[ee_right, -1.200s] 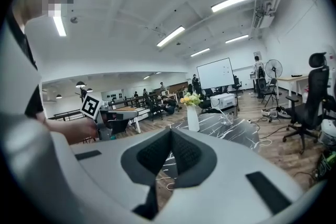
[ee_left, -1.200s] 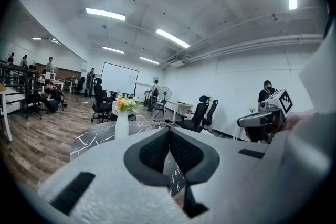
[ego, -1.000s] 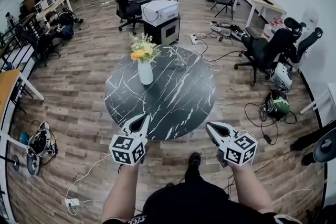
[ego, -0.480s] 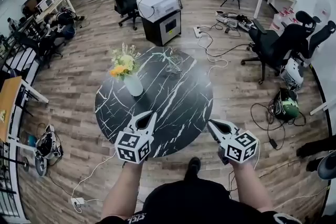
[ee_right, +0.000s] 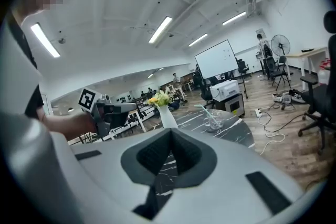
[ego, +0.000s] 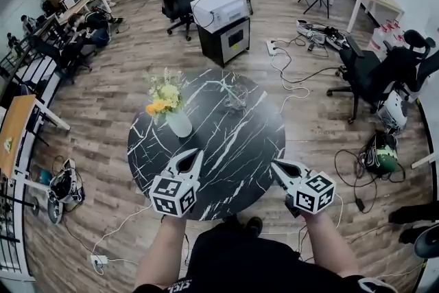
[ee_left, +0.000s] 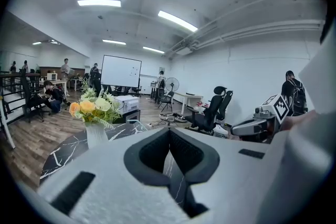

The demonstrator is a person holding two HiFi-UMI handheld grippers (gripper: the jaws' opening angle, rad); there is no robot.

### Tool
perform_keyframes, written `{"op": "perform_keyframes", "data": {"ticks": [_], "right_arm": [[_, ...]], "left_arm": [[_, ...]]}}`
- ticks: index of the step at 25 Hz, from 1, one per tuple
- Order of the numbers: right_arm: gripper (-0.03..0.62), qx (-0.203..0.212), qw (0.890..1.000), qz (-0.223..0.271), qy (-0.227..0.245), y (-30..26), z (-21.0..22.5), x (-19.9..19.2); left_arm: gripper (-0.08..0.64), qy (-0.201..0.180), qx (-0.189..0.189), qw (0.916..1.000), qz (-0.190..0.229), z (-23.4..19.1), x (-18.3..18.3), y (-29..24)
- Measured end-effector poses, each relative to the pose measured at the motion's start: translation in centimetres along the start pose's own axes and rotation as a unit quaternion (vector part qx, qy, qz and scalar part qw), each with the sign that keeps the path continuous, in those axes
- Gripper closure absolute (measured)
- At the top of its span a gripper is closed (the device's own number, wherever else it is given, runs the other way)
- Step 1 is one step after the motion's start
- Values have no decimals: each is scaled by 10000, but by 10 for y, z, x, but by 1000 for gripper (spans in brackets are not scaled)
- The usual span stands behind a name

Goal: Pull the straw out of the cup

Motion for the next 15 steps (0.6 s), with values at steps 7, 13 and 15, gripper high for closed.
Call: {"op": "perform_keyframes", "data": {"ticks": [7,13,15], "right_arm": [[586,41,9991,-202,380,-57,-7,38],[586,193,9969,-340,689,-100,-19,57],[586,231,9961,-456,721,-111,-18,57]], "left_arm": [[549,43,-166,9995,246,-44,10,-21],[549,24,-298,9990,341,-67,15,-35],[549,65,-258,9990,367,-73,16,-34]]}}
Point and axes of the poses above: the fingertips, and each gripper's own axes: y backward along the fingers, z to its right, x out of its top, the point moved 10 cm from there along y, backward along the fingers, and after that the axes turned 6 degrees about -x, right-handed, at the moved point
